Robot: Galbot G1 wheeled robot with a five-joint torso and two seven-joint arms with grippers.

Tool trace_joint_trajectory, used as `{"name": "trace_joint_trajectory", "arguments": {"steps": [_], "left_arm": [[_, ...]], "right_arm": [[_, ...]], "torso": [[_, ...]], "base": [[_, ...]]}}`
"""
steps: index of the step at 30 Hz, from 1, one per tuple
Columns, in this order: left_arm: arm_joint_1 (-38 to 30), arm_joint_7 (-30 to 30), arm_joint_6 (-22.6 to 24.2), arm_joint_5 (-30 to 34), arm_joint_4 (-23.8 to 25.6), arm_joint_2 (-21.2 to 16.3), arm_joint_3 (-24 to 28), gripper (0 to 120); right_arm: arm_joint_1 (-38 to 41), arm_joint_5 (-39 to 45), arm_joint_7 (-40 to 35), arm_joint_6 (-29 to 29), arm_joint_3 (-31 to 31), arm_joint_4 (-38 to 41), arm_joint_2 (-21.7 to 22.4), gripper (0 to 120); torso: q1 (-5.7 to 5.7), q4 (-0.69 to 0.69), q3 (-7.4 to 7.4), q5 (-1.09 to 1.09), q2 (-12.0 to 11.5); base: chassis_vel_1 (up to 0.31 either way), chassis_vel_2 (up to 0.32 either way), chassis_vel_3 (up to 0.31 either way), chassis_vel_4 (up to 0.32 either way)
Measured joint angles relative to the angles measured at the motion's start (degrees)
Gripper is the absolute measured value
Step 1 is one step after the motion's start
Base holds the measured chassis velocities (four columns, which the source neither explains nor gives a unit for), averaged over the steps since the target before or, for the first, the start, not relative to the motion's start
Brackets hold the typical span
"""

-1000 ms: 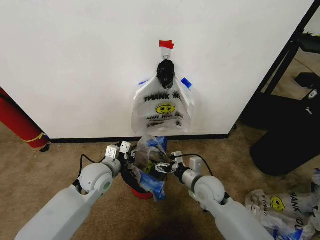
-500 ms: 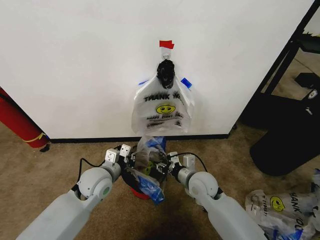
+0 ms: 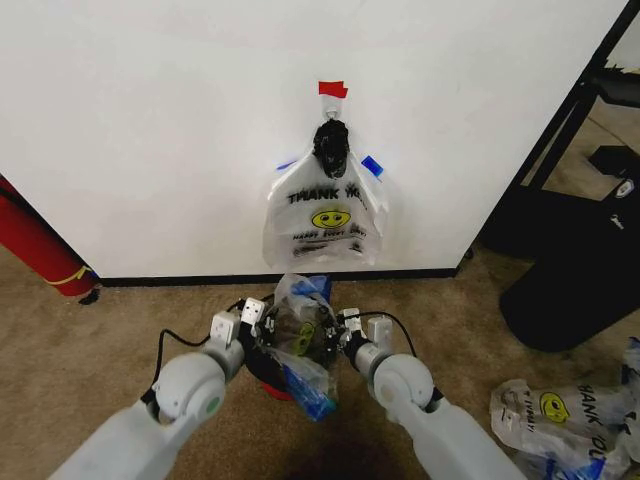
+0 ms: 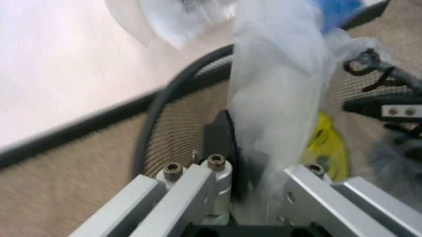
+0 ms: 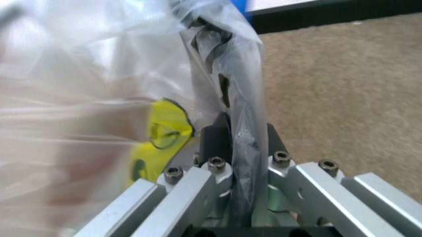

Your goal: Pick up the garbage bag from the wall and place it over the trash bin.

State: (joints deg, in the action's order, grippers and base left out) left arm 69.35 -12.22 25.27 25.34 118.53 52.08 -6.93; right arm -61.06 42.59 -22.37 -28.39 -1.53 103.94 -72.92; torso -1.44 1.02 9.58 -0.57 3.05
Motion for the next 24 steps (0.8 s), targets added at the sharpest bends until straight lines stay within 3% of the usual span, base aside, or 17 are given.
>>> {"name": "trace_joint_trajectory", "arguments": {"steps": [3,10,24], "left_arm": [[3.9,0.3,-2.8,-5.2,2.5,0.0,-1.4,0],[7.0,0.7,-4.5,-8.3,6.4,-0.1,-4.5,0],[6.7,3.9,-6.1,-6.5,0.7,-0.7,-6.1,0]], "right_arm": [[-1.4,-0.1,-2.4,2.0,0.5,0.9,-0.2,0],[-4.2,-1.2,-2.1,2.0,2.8,5.3,2.1,0],[-16.3,-1.3,14.6,0.6,14.9,16.9,10.0,0]], "torso": [[0.0,-0.01,0.01,0.01,0.0],[0.0,0.01,0.01,0.0,0.0],[-0.01,0.03,0.0,-0.01,0.0]], "base": [[0.0,0.0,0.0,0.0],[0.0,0.0,0.0,0.0],[0.0,0.0,0.0,0.0]]}}
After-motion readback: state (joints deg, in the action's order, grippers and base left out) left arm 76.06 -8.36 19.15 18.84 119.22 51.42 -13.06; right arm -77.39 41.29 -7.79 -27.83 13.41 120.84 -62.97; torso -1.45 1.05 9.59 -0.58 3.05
